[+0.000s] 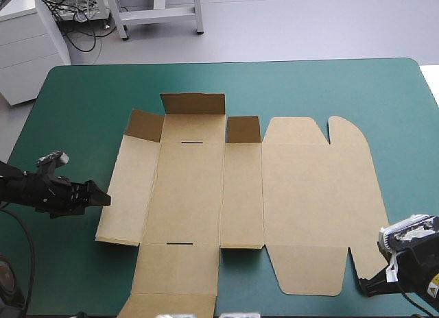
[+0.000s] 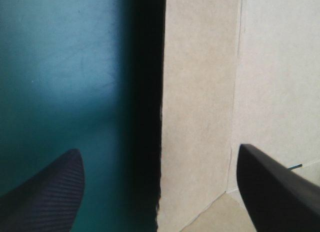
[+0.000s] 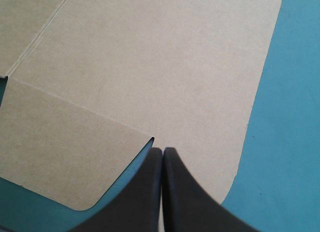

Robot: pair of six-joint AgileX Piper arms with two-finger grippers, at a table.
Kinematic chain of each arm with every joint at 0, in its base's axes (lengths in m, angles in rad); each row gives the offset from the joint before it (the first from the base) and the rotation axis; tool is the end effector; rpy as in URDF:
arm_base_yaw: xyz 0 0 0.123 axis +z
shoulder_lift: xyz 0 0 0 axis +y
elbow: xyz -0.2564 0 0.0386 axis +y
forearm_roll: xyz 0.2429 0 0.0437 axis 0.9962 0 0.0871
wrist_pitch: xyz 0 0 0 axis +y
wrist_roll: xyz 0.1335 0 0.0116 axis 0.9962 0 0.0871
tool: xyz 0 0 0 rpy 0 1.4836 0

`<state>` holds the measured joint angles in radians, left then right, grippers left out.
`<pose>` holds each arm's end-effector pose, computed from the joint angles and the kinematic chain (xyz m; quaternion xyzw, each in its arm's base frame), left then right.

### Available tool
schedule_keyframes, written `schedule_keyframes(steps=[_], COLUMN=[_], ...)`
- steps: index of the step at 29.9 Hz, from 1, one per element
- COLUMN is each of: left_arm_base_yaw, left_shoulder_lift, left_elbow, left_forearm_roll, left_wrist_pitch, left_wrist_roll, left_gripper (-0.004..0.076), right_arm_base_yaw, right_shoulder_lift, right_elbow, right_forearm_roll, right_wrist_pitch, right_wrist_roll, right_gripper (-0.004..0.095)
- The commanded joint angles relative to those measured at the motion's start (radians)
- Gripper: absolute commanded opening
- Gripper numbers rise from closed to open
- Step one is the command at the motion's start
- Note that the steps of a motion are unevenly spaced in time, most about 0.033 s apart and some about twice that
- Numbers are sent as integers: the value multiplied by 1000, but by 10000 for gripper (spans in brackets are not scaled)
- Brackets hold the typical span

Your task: Fold the box

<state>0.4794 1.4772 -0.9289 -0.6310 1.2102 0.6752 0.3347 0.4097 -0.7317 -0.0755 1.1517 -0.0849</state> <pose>0.2486 0.0459 0.1809 -0.0305 0.9570 -0.2644 0.1152 0.0931 0.0226 0.2885 -0.1907 0.8947 0.0126 0.4037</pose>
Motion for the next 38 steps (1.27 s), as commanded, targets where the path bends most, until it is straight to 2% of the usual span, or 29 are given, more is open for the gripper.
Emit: schedule_keyframes(steps=[1,20,38], left_arm_base_yaw=[4,-171,-225], left_shoulder_lift=[24,95,99], left_elbow=[-20,-20,-20], left_forearm_roll=[-62,-155,-140], left_wrist_pitch=[96,96,96], left_wrist_roll=[21,46,-12], left_gripper=[591,590,577], right_arm_base_yaw=[-5,-5,-5], right_shoulder_lift=[7,7,7], right_elbow=[-22,-22,-22], right_forearm_roll=[-5,-5,-5], right_wrist_pitch=[-56,-58,-73], right_wrist_roll=[0,8,8], right_gripper=[-23,-23,-23])
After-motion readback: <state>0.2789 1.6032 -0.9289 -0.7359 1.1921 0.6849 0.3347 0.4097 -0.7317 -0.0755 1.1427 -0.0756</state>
